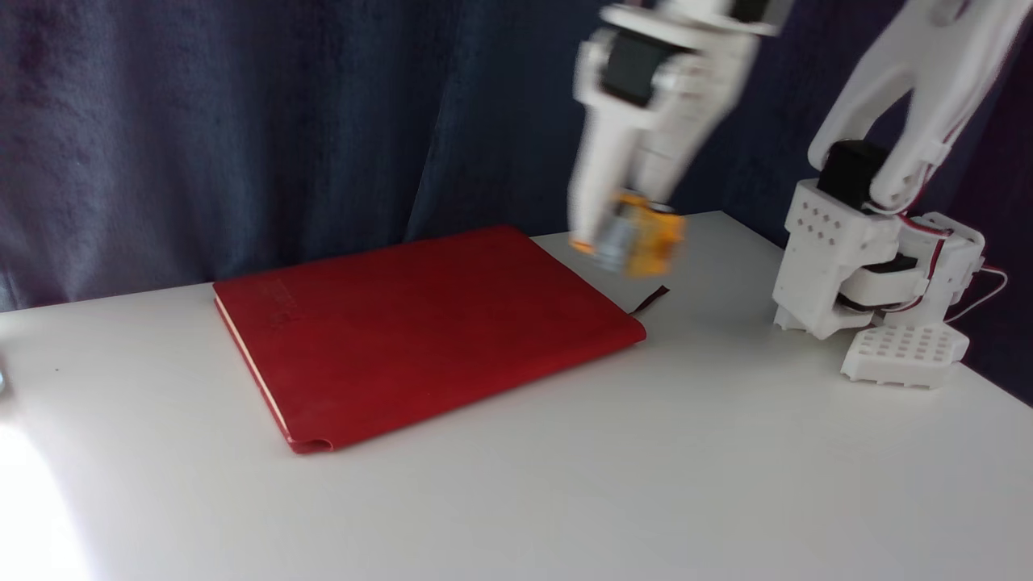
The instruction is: Grasp a toy truck onto the red notebook.
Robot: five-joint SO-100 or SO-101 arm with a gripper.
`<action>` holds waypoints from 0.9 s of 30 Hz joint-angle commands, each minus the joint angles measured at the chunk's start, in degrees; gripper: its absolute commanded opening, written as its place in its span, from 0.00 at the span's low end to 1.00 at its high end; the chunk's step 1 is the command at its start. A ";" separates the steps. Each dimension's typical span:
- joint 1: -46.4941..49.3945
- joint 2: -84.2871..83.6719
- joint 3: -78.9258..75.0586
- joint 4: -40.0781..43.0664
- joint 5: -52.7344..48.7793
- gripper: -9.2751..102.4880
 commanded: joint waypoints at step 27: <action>17.84 -35.16 -20.92 -0.79 -14.06 0.18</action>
